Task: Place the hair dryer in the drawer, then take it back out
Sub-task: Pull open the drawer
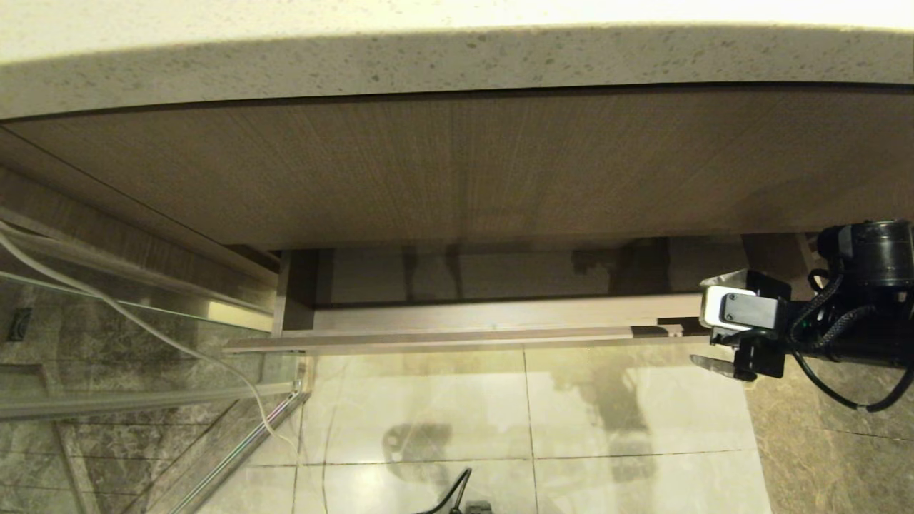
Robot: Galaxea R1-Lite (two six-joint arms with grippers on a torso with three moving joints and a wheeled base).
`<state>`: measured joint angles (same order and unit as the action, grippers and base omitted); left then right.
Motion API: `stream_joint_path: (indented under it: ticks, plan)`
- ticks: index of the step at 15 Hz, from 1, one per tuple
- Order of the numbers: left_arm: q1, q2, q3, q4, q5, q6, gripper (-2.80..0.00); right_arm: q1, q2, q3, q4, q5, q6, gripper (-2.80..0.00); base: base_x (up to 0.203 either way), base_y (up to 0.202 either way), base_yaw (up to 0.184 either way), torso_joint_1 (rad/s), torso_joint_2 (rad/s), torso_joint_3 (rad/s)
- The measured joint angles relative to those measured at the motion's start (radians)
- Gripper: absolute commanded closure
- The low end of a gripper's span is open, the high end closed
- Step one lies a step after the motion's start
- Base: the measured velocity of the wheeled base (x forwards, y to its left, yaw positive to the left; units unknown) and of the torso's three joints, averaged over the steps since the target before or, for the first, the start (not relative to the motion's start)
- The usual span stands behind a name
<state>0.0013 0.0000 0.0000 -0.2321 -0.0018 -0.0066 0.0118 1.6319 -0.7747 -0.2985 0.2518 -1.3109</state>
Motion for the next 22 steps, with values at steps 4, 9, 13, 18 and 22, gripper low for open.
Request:
stream_joint_path:
  ticks: [4,9,13,18,22]
  plan:
    - [0.000,0.000,0.000,0.000,0.000,0.000,0.00,-0.010,-0.138,0.008,0.147,0.011,0.005,-2.80,0.000,0.000,0.000,0.000,0.00,0.000]
    - [0.000,0.000,0.000,0.000,0.000,0.000,0.00,-0.022,-0.292,0.054,0.207,-0.152,0.018,-2.80,0.000,0.000,0.000,0.000,0.00,0.000]
    - [0.000,0.000,0.000,0.000,0.000,0.000,0.00,-0.025,-0.386,0.063,0.238,-0.267,0.087,-2.80,0.000,0.000,0.000,0.000,0.00,0.000]
    - [0.000,0.000,0.000,0.000,0.000,0.000,0.00,-0.046,-0.572,0.079,0.339,-0.312,0.087,-2.80,0.000,0.000,0.000,0.000,0.00,0.000]
    - [0.000,0.000,0.000,0.000,0.000,0.000,0.00,-0.129,-0.747,0.096,0.387,-0.379,0.092,-2.80,0.000,0.000,0.000,0.000,0.00,0.000]
